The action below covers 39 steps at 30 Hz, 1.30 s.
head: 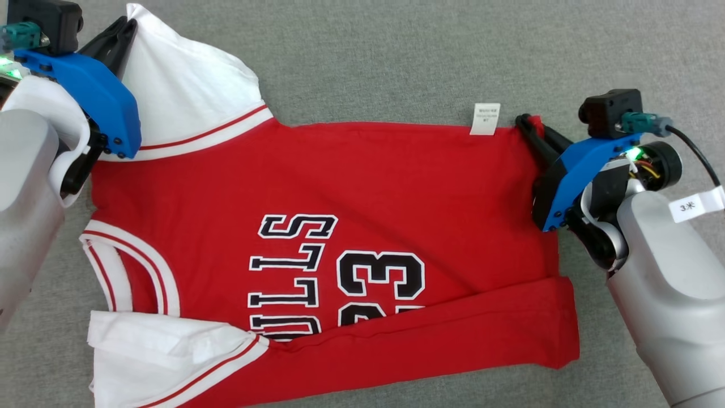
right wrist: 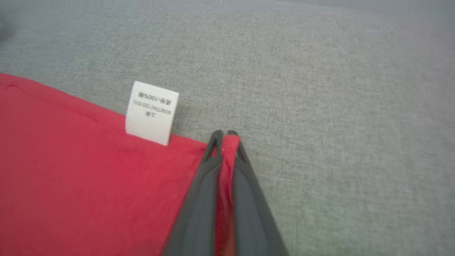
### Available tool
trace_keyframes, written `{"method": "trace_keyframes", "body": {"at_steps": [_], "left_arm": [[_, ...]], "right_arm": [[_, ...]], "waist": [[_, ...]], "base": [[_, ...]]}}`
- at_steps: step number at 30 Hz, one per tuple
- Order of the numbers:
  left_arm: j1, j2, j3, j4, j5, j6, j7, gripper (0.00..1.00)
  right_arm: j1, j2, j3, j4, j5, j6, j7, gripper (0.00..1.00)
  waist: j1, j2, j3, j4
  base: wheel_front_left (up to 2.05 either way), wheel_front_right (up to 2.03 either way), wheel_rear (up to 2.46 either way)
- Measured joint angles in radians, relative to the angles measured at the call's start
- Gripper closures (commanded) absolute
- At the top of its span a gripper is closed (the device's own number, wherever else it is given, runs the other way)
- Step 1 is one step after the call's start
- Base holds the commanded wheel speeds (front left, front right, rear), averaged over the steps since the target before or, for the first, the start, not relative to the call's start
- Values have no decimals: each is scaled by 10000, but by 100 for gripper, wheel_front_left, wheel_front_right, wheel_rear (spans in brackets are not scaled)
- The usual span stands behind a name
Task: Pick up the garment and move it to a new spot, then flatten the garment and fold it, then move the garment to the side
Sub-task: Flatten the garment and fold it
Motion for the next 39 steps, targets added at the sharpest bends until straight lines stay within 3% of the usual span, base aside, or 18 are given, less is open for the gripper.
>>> {"method": "trace_keyframes", "body": {"at_steps": [9,18,22,30,39], "left_arm": [[156,-155,-176,-153,-305,0,-1191,100],[1729,119,107,-1231,-558,96,-1975,100],[2864,372,566,-2197,-640,570,-2040,100],[5722,849,2383,-4842,-196,1670,-2056,100],[8462,619,3545,-6608,153,2464,-2056,100]], "right_arm": [[-174,-102,-150,347,-190,0,-1444,100],[952,-242,-63,349,29,0,-2336,100],[1689,-360,-242,125,123,0,-2782,100],[3005,-497,-736,-123,174,0,-3480,100],[4270,-324,-1118,-255,155,0,-3925,100]], "waist": [[-1,-1,-684,403],[-1,-1,-1287,713],[-2,-2,-1590,854],[-2,-2,-2053,1221],[-2,-3,-2436,1505]], "base": [[0,0,0],[0,0,0],[0,0,0],[0,0,0],[0,0,0]]}}
